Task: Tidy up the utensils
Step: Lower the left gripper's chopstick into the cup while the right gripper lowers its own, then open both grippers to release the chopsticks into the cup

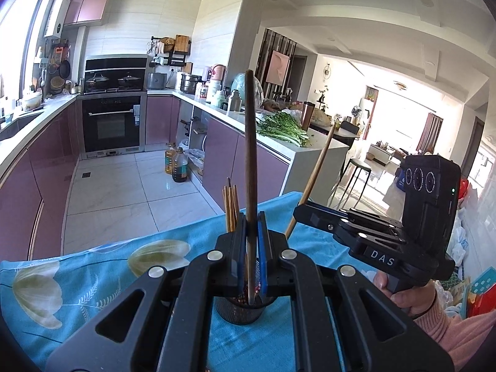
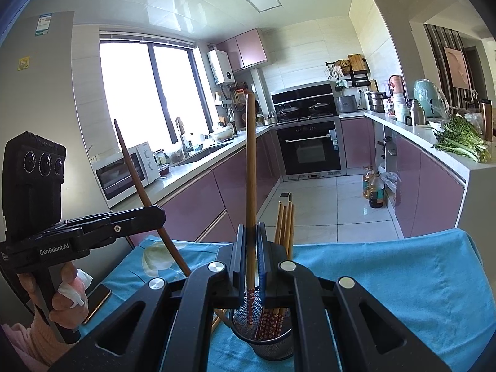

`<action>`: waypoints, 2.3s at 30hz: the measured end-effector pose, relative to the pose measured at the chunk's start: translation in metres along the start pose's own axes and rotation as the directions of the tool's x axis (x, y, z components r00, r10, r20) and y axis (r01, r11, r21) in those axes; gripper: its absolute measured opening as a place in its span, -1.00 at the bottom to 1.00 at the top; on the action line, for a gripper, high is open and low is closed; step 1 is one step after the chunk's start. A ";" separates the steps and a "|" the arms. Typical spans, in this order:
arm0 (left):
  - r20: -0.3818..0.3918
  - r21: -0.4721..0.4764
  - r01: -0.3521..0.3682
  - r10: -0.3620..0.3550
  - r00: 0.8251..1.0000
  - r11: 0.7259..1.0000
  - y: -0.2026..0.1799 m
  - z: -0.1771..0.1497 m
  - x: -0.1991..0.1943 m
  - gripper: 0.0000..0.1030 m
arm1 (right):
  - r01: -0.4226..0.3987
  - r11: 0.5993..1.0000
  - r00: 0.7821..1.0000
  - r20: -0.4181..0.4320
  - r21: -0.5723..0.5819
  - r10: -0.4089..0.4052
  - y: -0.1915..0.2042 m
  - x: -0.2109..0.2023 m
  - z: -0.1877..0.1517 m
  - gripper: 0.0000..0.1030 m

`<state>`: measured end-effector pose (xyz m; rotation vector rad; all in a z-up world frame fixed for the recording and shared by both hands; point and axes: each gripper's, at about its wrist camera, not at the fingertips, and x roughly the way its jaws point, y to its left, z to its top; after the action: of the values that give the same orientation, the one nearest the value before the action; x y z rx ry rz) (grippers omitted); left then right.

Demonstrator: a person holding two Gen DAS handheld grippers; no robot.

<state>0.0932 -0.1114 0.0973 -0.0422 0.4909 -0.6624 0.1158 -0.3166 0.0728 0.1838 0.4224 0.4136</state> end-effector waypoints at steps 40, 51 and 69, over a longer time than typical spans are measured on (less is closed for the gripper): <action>-0.254 0.082 -0.012 0.033 0.967 0.997 0.012 -0.018 0.074 -0.85 | 0.027 1.000 0.986 -0.167 0.011 -0.025 -0.017 0.054 -0.025 -0.89; -0.295 0.080 -0.030 0.053 0.954 0.996 0.019 -0.021 0.099 -0.85 | 0.037 0.999 0.980 -0.196 0.017 -0.033 -0.018 0.067 -0.029 -0.89; -0.304 0.027 -0.029 0.035 0.952 0.999 0.028 -0.039 0.112 -0.71 | 0.041 0.997 0.978 -0.207 0.059 -0.028 -0.025 0.067 -0.034 -0.84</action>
<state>0.1679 -0.1513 0.0100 0.0909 0.7799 -0.6455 0.1659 -0.3071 0.0121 0.1949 0.6424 0.3872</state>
